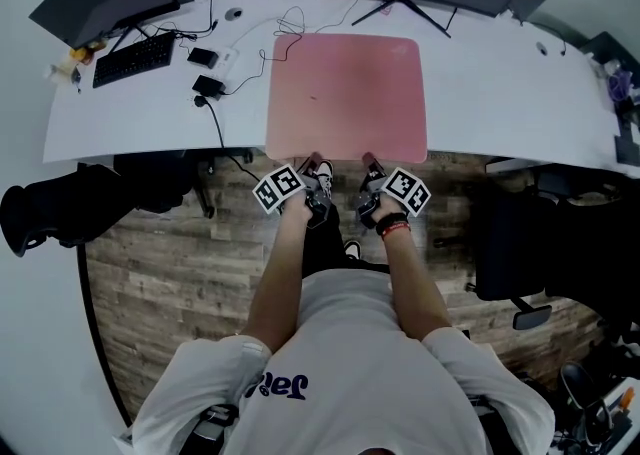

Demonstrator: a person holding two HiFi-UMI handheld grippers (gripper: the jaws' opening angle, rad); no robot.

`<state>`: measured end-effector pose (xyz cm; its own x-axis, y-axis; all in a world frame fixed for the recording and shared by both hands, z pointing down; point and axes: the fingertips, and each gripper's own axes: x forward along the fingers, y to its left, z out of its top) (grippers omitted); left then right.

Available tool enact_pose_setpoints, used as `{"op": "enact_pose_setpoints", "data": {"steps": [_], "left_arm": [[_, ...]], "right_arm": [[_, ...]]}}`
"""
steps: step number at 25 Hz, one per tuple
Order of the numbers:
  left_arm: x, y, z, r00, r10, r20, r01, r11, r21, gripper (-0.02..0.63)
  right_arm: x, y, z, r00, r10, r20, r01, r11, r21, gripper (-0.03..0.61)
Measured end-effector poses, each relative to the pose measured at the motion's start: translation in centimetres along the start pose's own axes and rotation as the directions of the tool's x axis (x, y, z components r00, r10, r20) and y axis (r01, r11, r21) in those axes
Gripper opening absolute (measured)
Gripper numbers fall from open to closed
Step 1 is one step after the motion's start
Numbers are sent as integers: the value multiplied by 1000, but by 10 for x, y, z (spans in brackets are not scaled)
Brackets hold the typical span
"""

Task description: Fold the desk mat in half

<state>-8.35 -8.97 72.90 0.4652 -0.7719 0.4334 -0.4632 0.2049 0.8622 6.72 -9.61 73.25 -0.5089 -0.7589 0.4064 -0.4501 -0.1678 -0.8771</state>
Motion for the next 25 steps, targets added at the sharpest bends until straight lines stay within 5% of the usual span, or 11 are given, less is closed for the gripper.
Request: {"op": "enact_pose_setpoints", "data": {"steps": [25], "left_arm": [[6,-44,24,997,-8,75,6,1000,20,31]], "right_arm": [[2,38,29,998,44,-35,-46,998,-32,31]]}}
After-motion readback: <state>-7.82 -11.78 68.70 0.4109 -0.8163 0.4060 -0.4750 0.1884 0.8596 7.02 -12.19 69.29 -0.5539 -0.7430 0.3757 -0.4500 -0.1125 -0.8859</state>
